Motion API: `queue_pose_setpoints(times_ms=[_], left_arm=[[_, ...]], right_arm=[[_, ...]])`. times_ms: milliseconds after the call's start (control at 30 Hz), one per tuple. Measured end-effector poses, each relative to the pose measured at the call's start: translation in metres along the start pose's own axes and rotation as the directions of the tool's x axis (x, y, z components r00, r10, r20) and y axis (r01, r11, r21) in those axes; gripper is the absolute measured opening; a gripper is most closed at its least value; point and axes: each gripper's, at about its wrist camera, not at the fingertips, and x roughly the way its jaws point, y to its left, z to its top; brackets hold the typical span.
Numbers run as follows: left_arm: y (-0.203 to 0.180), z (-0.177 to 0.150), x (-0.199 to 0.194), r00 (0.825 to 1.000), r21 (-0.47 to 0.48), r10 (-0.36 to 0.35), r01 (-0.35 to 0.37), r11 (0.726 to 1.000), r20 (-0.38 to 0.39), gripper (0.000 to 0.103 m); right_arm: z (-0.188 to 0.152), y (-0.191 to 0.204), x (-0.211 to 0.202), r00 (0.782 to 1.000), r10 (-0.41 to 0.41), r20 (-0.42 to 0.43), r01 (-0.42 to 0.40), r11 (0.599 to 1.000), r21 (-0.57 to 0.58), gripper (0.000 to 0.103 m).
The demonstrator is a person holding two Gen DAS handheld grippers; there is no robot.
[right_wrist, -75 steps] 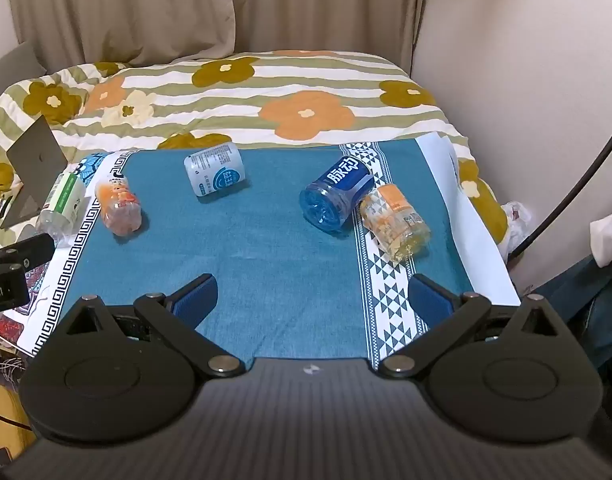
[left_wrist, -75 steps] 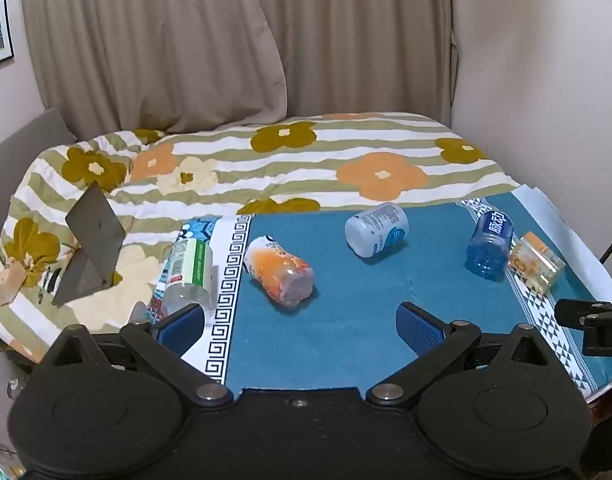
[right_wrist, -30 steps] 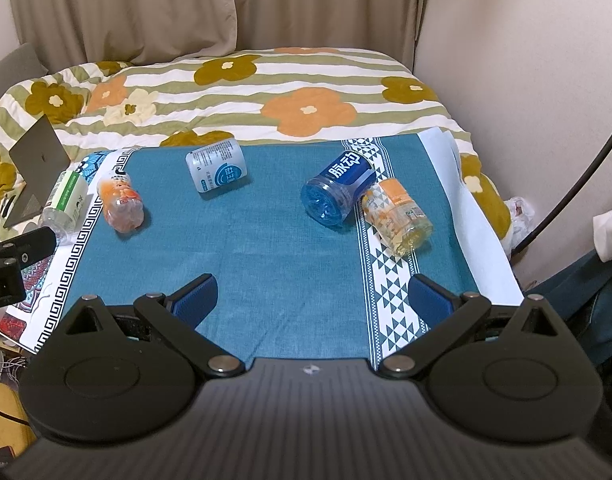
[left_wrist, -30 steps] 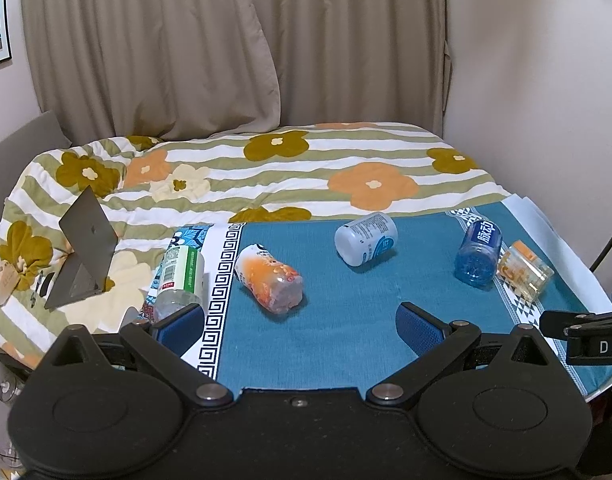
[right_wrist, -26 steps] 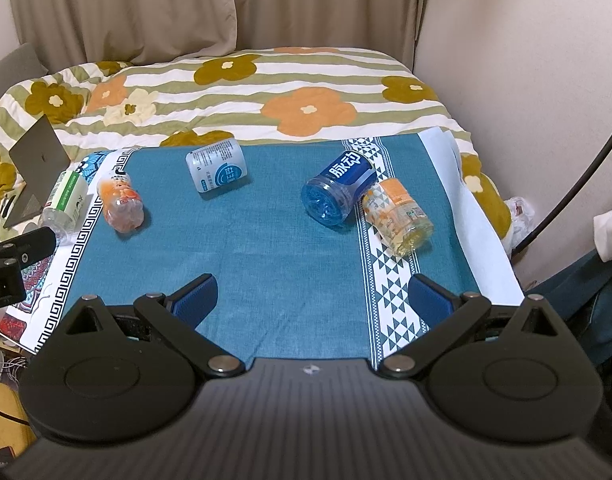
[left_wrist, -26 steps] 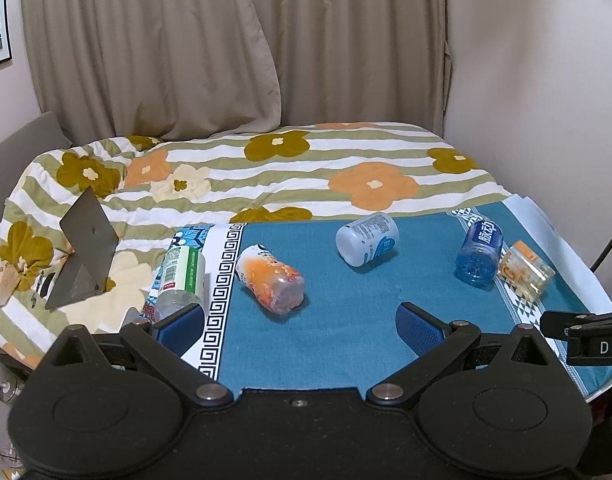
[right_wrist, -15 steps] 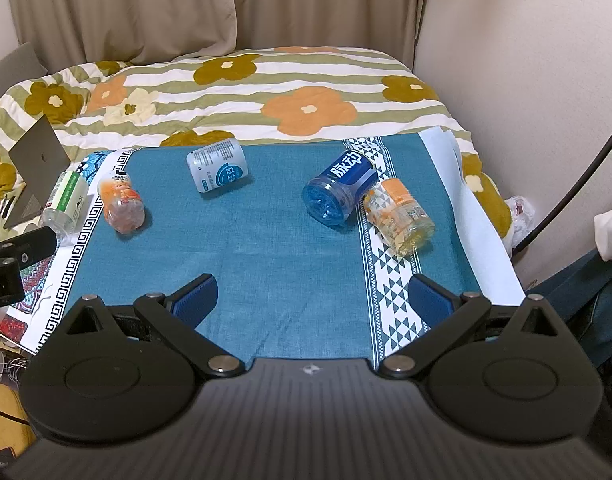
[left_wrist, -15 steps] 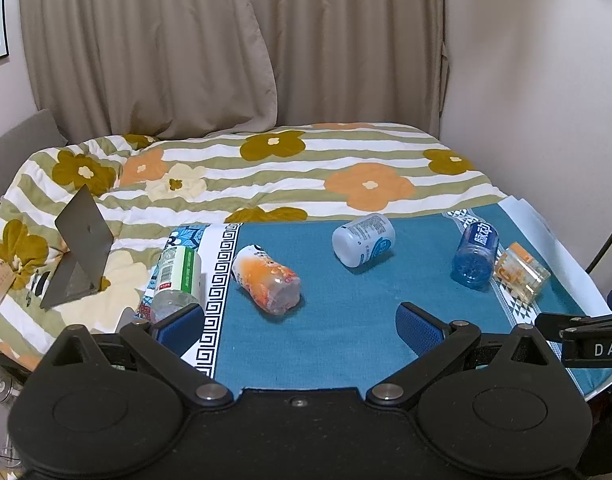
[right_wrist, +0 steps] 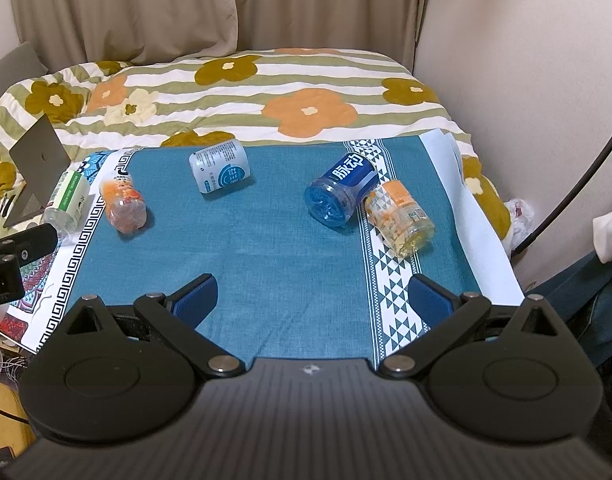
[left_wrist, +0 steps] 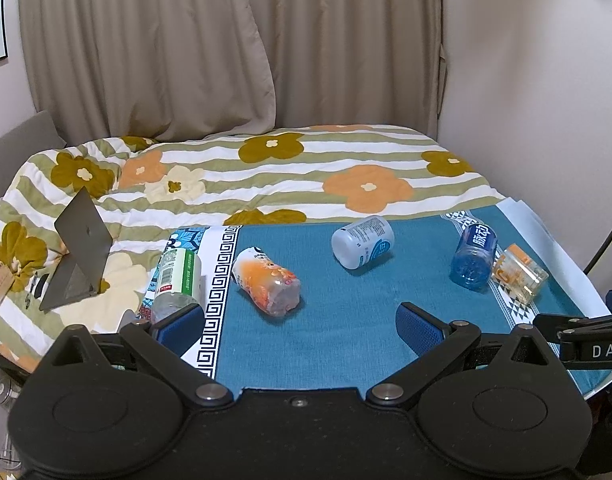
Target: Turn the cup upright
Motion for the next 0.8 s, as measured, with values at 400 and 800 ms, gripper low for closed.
queue_pose_setpoints(times_ms=[400, 800], left_arm=[[0.005, 0.005, -0.007, 1.0, 0.001, -0.015, 0.015, 1.0, 0.005, 0.103], [-0.004, 0.034, -0.002, 0.994, 0.184, -0.102, 0.091, 0.979, 0.05, 0.103]], right_arm=[[-0.003, 0.005, -0.002, 1.0, -0.003, 0.002, 0.003, 1.0, 0.001, 0.103], [0.01, 0.001, -0.019, 0.998, -0.055, 0.019, 0.054, 0.998, 0.04, 0.103]])
